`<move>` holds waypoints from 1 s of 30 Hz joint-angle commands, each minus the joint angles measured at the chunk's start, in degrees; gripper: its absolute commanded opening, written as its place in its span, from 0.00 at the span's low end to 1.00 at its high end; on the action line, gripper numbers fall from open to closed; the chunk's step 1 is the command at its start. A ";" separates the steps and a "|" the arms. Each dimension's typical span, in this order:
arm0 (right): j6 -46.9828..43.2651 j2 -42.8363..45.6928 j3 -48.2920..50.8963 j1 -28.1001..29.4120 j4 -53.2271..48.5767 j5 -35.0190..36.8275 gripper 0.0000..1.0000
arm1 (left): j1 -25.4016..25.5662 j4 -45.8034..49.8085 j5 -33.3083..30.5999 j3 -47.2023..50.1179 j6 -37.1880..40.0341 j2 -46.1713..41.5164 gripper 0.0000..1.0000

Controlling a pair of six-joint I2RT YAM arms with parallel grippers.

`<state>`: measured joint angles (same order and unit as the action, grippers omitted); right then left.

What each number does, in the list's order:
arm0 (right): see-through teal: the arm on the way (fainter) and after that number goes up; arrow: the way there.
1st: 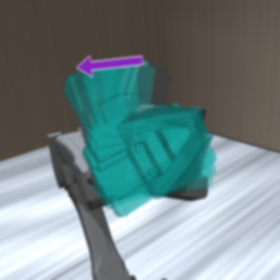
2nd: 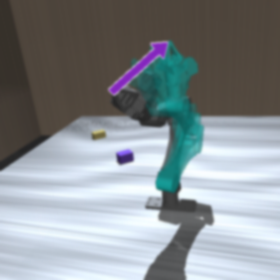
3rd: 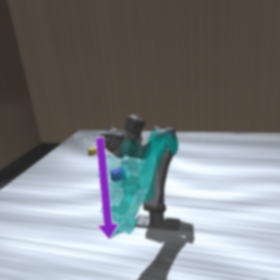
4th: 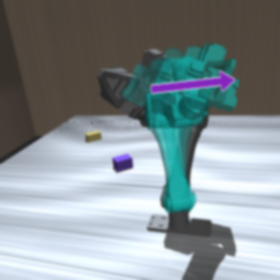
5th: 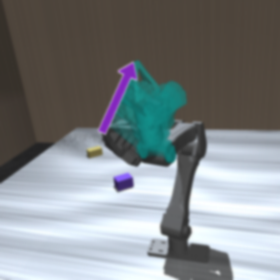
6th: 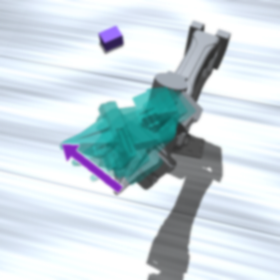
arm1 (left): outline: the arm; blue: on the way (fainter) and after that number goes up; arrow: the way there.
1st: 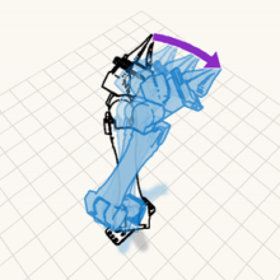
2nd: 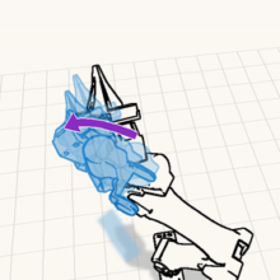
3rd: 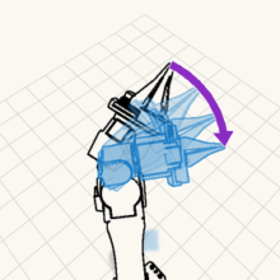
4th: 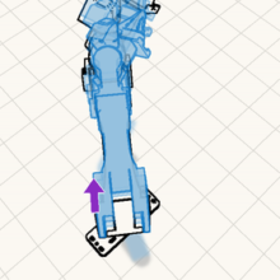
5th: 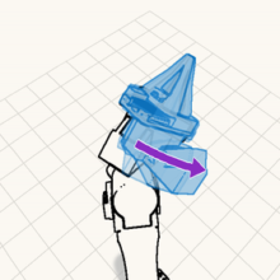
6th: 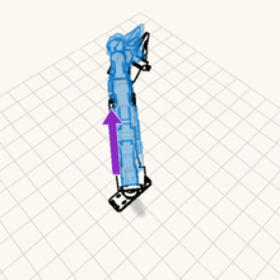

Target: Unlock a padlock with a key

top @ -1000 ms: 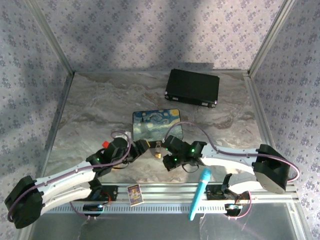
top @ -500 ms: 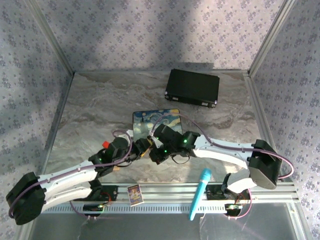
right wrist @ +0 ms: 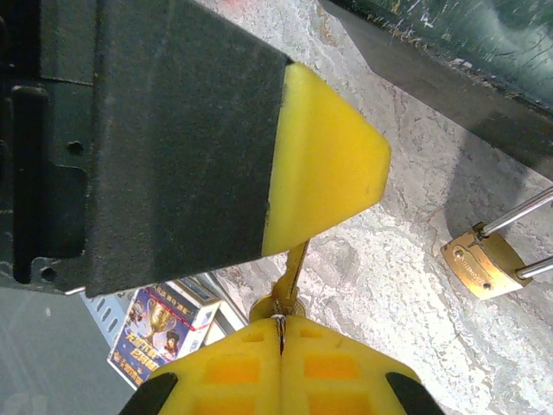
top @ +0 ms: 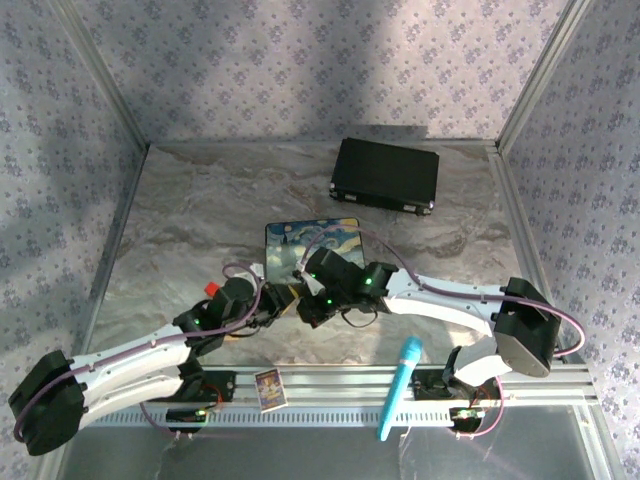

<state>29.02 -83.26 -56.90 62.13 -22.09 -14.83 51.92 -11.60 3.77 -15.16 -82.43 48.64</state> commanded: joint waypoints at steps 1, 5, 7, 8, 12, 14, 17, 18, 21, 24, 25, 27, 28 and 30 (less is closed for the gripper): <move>-0.98 -0.30 -1.29 -0.24 0.62 0.46 0.00 | 0.47 0.94 0.29 -0.22 0.57 -0.48 0.09; -0.99 -0.27 -1.02 -0.69 1.47 0.28 0.00 | 0.54 0.66 0.95 -0.39 0.44 0.04 0.06; -1.07 -0.40 -0.99 -0.82 1.69 0.14 0.00 | 0.54 0.65 1.59 -0.90 1.00 0.57 0.08; -1.16 -0.57 -1.02 -0.94 1.62 -0.03 0.00 | 0.50 1.31 1.68 -1.28 1.06 0.74 0.13; -1.18 -0.73 -0.29 -0.69 1.99 -0.24 0.00 | 0.51 1.92 0.48 -1.62 0.51 0.27 0.34; -0.93 -0.75 0.36 -0.67 2.60 -0.47 0.00 | 0.48 3.29 -1.19 -1.76 -0.16 -0.70 0.39; -0.91 -0.57 1.06 -0.77 3.21 -0.35 0.00 | 0.49 3.63 -2.34 -1.74 -0.63 -1.98 0.38; -0.91 -0.63 1.14 -0.86 3.36 -0.22 0.00 | 0.48 3.77 -2.53 -1.65 -1.09 -2.29 0.38; -0.88 -0.80 1.49 -1.02 4.35 -0.87 0.00 | 0.54 4.05 -3.53 -0.97 -2.50 -3.61 0.40; -0.95 -1.34 1.45 -0.99 5.02 -1.45 0.00 | 0.48 1.82 -4.25 0.50 -3.64 -4.94 0.45; -0.94 -1.36 1.62 -1.03 5.34 -1.50 0.00 | 0.54 1.05 -4.06 0.81 -4.07 -5.08 0.47; -1.11 -1.34 1.56 -1.06 5.98 -1.84 0.00 | 0.51 0.11 -3.23 0.91 -4.64 -4.68 0.48; -1.08 -1.36 1.61 -1.09 6.43 -1.89 0.00 | 0.49 -0.69 -2.29 0.85 -4.90 -4.25 0.50; -1.03 -1.54 1.46 -1.10 7.13 -1.90 0.00 | 0.51 -2.94 -0.28 0.68 -5.37 -3.00 0.51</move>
<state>28.86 -84.25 -55.68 61.25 -16.47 -15.81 51.92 -10.55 1.45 -14.72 -86.28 44.80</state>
